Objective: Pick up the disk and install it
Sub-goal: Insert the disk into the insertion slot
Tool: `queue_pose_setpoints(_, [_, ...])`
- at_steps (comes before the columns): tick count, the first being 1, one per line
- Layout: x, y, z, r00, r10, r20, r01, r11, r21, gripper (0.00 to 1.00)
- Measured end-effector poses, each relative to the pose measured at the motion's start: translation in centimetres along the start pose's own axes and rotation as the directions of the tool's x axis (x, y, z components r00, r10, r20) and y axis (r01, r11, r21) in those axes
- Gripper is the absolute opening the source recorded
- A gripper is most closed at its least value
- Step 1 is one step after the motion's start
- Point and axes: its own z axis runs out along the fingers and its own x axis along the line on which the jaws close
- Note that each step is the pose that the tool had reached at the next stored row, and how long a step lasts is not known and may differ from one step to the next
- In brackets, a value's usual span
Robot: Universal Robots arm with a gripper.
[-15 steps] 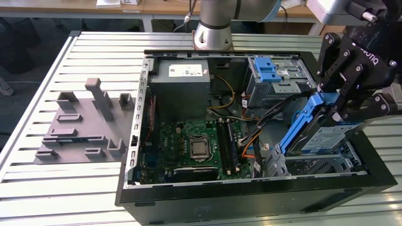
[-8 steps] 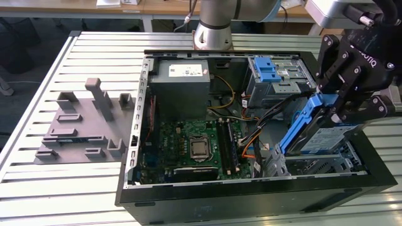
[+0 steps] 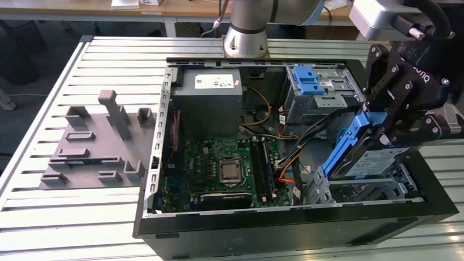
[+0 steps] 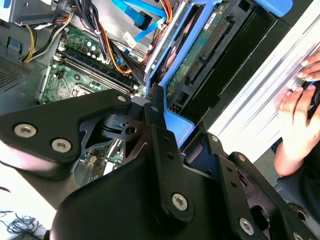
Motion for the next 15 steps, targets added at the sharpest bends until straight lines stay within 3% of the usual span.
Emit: queue_pose_setpoints(15, [0.02, 0.01, 1.54, 1.0000, 0.000, 0.0000, 0.000, 1.0000, 0.0000, 0.36])
